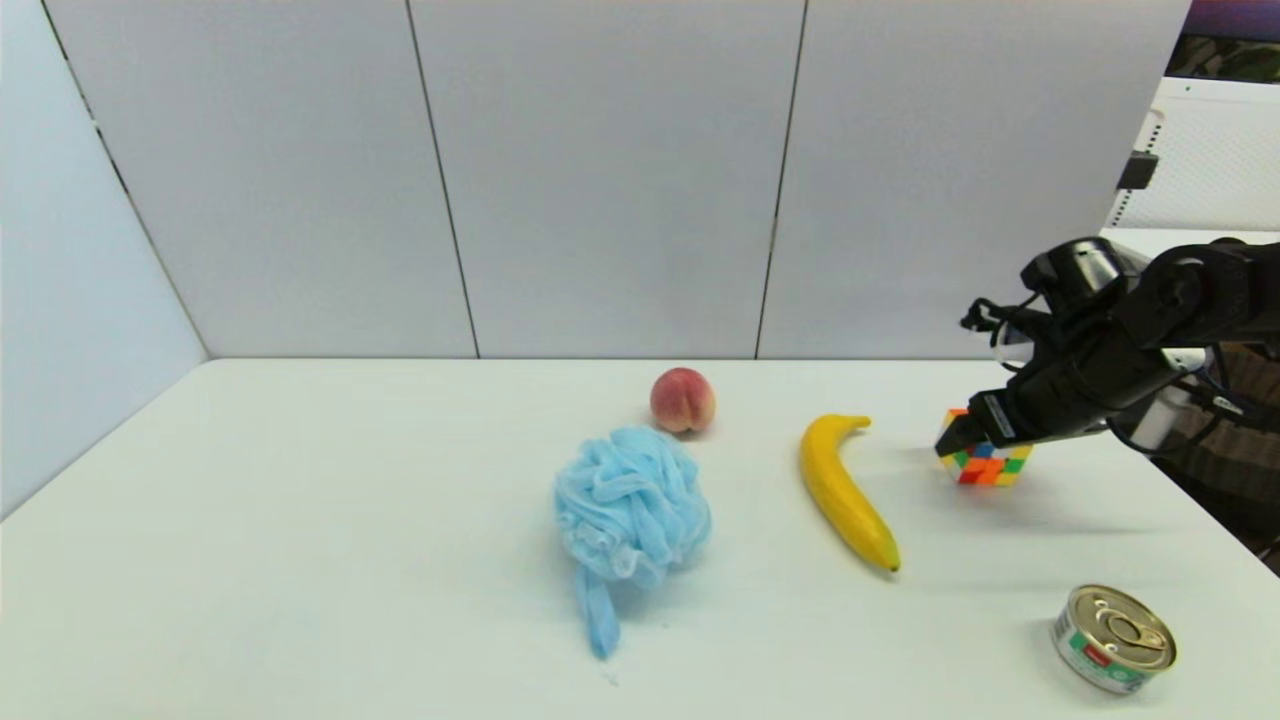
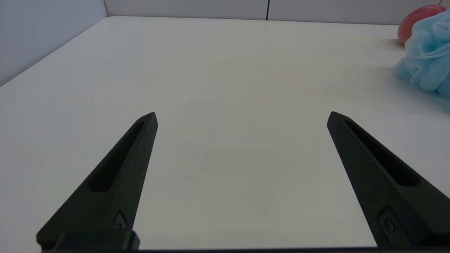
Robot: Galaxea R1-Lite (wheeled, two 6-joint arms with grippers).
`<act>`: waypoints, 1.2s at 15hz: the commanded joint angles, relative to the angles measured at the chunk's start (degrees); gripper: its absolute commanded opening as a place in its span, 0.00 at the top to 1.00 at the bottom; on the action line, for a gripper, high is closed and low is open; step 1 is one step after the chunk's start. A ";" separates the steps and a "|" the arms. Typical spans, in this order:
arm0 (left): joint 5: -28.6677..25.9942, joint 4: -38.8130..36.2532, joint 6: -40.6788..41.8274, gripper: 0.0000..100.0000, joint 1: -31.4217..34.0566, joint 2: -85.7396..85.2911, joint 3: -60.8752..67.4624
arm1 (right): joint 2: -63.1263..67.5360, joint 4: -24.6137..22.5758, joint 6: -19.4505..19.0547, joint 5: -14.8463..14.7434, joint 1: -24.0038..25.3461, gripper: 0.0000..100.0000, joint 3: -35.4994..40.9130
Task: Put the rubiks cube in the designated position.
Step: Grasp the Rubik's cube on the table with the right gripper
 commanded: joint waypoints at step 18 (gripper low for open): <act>0.01 -0.13 -0.01 0.00 0.02 0.09 0.01 | 4.58 0.15 -0.08 0.22 -0.02 0.00 -4.02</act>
